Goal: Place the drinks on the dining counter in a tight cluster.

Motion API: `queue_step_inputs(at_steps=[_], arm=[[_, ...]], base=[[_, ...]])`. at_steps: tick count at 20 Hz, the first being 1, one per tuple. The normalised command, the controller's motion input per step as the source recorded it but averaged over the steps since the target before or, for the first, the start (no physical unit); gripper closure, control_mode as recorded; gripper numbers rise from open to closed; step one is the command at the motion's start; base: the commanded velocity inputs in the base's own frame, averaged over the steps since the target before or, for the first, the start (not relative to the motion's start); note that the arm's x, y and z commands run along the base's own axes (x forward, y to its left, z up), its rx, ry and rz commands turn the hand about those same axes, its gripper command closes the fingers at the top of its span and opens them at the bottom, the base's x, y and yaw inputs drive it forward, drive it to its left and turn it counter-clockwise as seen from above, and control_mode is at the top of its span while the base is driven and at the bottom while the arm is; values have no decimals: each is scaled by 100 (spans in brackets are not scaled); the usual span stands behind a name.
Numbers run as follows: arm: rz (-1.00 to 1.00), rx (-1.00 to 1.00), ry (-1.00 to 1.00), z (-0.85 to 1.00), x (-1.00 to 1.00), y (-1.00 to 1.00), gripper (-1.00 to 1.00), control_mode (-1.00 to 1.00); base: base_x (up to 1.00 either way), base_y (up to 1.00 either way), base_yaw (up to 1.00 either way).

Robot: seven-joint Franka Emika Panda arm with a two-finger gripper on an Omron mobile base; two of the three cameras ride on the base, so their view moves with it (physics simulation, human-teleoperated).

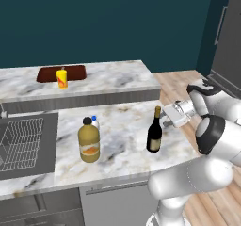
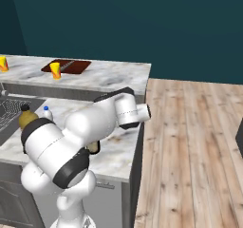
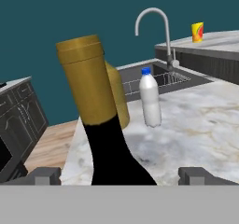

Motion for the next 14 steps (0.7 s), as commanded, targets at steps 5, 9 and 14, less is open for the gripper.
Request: queue_step_inputs(at_steps=[5, 9, 14], arm=[[0, 0, 0, 0, -3, 18, -100, -100], [0, 0, 0, 0, -7, 13, -100, -100], [0, 0, 0, 0, -2, 14, -100, -100]], base=[[0, 0, 0], [0, 0, 0], [0, 0, 0]])
